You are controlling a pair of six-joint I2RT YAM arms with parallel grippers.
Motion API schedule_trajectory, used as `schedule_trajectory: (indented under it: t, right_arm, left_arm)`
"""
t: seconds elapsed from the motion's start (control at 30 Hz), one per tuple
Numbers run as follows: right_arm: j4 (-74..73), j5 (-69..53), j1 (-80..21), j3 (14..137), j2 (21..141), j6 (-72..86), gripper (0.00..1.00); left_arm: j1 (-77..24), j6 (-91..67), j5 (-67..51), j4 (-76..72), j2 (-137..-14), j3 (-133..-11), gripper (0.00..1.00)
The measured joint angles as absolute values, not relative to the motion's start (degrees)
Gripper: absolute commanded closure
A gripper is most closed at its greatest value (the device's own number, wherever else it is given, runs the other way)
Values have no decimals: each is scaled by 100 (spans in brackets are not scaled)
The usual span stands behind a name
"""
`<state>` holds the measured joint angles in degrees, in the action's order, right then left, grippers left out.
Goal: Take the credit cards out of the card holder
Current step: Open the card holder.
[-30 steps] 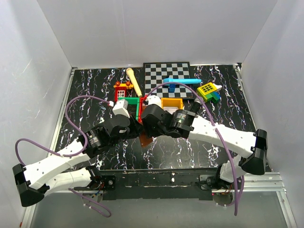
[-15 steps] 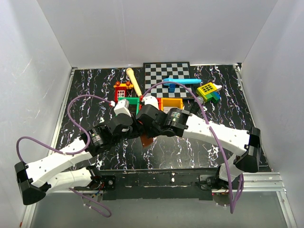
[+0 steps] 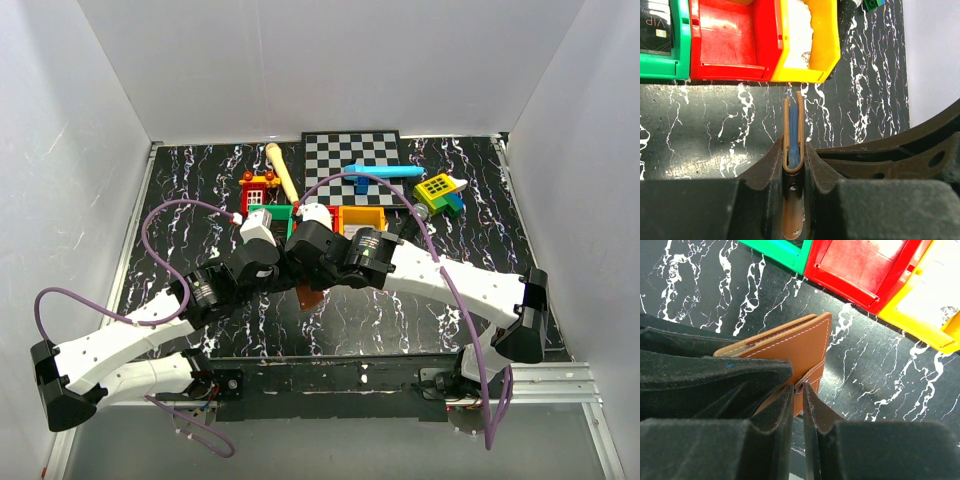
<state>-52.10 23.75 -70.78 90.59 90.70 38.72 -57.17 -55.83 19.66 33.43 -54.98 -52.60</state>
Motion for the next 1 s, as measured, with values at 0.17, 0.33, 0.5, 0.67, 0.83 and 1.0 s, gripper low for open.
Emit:
schedule_trajectory:
  t: [0.17, 0.33, 0.5, 0.67, 0.83, 1.0]
  right_arm:
    - [-5186, 2349, -7081, 9048, 9070, 3868, 97]
    - [-5144, 2318, -7081, 9015, 9067, 3868, 99]
    - [-5057, 2290, -7081, 8899, 8984, 3872, 99]
    - [-4897, 2228, -7072, 8683, 8785, 3876, 99]
    - [-4613, 2034, -6989, 8355, 8495, 3905, 99]
    - [-4298, 1791, -6862, 8009, 8224, 3977, 99]
  left_arm:
    - [-5717, -5614, 1966, 3347, -5498, -5260, 100]
    - [-5717, -5616, 1966, 3382, -5496, -5260, 100]
    - [-5717, -5631, 1955, 3400, -5496, -5258, 100]
    - [-5717, -5686, 1920, 3393, -5485, -5258, 100]
    - [-5728, -5725, 1903, 3387, -5461, -5258, 100]
    - [-5743, -5771, 1903, 3387, -5452, -5258, 100]
